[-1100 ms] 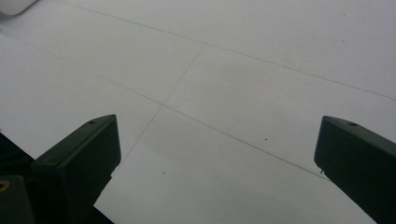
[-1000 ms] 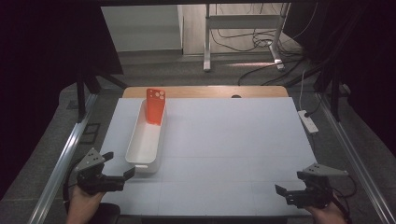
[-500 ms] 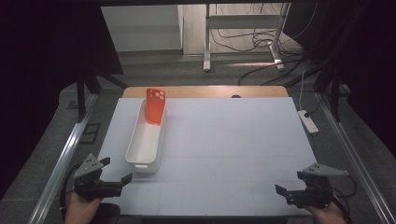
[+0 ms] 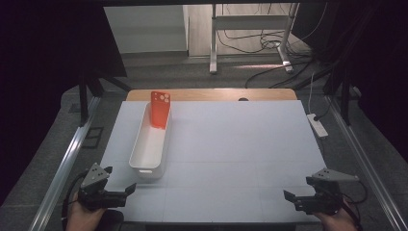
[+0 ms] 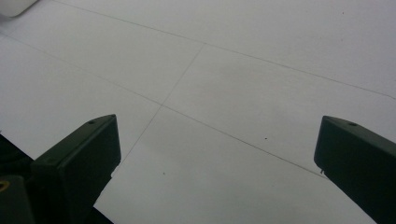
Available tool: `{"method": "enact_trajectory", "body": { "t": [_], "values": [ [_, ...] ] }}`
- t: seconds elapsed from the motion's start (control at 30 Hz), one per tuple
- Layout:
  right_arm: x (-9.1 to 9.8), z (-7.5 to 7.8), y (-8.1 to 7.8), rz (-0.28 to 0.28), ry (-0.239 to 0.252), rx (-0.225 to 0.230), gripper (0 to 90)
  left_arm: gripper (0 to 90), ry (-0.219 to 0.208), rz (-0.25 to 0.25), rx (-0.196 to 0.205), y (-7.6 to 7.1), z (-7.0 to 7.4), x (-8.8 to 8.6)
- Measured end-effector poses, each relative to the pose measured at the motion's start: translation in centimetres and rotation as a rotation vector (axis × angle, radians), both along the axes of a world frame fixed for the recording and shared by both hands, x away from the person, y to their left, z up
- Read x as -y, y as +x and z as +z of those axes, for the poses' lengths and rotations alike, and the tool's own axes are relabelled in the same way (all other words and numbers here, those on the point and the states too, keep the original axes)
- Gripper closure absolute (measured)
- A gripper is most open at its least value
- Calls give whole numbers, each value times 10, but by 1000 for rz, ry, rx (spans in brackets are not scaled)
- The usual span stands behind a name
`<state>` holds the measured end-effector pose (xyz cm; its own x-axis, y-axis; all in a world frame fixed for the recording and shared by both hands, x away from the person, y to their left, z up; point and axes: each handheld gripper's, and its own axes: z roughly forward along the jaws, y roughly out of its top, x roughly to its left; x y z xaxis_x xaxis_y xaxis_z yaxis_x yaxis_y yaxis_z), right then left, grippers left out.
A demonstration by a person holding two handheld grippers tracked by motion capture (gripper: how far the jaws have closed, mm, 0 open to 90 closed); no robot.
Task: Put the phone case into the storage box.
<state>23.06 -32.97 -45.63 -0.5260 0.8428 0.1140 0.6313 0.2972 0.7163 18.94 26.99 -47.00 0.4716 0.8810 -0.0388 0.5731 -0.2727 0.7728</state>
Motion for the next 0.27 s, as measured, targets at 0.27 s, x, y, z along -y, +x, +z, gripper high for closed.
{"method": "enact_trajectory", "body": {
  "t": [0.27],
  "values": [
    [0,0,1,1,-4,-2,9,0,-7,5,-14,2,-1,-1]
  ]
}}
